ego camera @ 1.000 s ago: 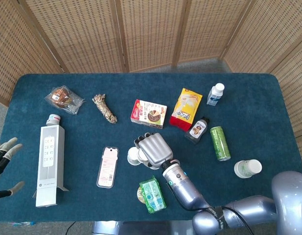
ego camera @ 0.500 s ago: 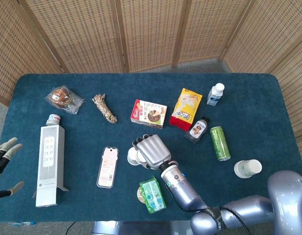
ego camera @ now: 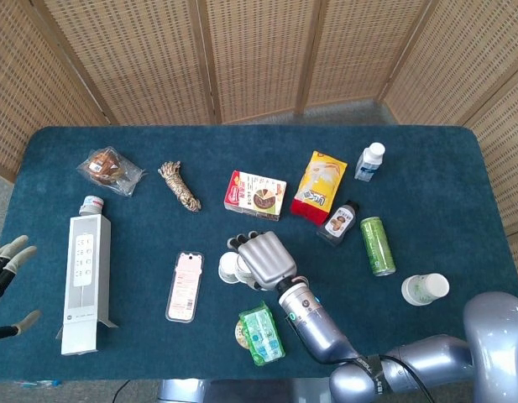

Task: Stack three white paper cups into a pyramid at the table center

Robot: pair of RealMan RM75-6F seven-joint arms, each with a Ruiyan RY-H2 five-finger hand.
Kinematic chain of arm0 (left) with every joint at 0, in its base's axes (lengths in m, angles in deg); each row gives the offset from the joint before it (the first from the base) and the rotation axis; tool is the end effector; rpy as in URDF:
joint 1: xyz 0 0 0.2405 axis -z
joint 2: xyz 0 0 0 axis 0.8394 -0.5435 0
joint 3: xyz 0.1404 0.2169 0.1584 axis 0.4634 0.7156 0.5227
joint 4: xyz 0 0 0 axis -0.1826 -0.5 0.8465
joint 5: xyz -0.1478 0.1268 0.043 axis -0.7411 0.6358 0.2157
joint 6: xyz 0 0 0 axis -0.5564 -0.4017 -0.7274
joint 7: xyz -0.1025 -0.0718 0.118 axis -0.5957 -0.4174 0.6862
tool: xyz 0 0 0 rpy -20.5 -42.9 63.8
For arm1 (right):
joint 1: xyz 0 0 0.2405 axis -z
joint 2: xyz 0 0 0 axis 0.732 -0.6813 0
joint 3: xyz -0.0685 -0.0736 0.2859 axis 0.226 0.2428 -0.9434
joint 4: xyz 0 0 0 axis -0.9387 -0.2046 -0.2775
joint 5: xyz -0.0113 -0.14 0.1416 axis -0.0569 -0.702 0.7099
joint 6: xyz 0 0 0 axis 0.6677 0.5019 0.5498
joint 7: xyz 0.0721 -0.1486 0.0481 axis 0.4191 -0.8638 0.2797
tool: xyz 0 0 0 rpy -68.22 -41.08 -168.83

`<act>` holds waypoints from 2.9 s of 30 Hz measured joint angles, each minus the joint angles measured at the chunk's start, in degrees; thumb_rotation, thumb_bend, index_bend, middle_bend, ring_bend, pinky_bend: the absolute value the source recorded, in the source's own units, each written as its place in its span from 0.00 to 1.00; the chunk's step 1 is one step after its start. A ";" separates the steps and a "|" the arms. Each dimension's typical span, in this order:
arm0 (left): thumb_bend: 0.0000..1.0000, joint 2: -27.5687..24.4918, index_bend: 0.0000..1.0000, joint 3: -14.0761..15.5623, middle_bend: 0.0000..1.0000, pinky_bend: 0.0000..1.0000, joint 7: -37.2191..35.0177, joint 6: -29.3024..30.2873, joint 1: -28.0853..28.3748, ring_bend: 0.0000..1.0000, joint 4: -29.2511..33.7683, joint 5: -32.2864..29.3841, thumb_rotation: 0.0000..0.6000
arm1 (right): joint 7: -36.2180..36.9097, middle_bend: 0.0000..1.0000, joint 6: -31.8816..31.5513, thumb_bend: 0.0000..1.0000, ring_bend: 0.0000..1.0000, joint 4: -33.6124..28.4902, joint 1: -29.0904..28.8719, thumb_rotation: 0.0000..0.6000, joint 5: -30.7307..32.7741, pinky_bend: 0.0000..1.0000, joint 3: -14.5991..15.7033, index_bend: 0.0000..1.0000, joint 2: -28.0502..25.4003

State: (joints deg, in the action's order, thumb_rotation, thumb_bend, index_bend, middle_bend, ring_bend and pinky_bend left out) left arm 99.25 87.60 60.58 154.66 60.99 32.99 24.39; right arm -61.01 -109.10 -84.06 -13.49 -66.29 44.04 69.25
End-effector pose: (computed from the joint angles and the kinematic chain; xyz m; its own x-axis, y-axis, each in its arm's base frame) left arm -0.2868 0.1742 0.2621 0.3513 0.1701 0.9207 0.9350 -0.1137 -0.3358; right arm -0.0139 -0.3521 -0.0097 0.4986 -0.2576 0.8276 -0.7927 -0.5217 0.3152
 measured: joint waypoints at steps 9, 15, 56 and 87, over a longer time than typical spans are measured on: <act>0.28 -0.05 0.00 -0.06 0.00 0.00 -0.33 0.03 0.00 0.00 -0.14 -0.18 1.00 | 1.03 0.23 -0.91 0.19 0.31 -1.03 0.28 1.00 -1.87 0.49 -0.50 0.12 -1.22; 0.28 -0.11 0.00 -0.02 0.00 0.00 -0.60 0.14 -0.06 0.00 -0.21 -0.09 1.00 | 2.78 0.23 -2.27 0.18 0.31 -3.60 1.91 1.00 -4.54 0.49 -0.71 0.11 -4.41; 0.28 3.99 0.00 -0.63 0.00 0.00 9.67 0.89 -0.95 0.00 0.81 -0.68 1.00 | 51.82 0.02 -14.13 0.04 0.00 21.38 37.90 1.00 -43.36 0.00 12.28 0.09 -24.31; 0.27 19.40 0.00 -3.61 0.00 0.00 7.92 6.51 -3.24 0.00 -18.19 -3.47 1.00 | 46.01 0.00 -15.00 0.00 0.00 27.00 50.34 1.00 -45.66 0.00 14.47 0.01 -20.16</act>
State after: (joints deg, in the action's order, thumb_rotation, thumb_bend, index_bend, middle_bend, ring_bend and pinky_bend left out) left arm 118.64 83.99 68.49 161.17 57.75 14.80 20.92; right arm -15.00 -124.10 -57.06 36.85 -111.95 58.52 49.09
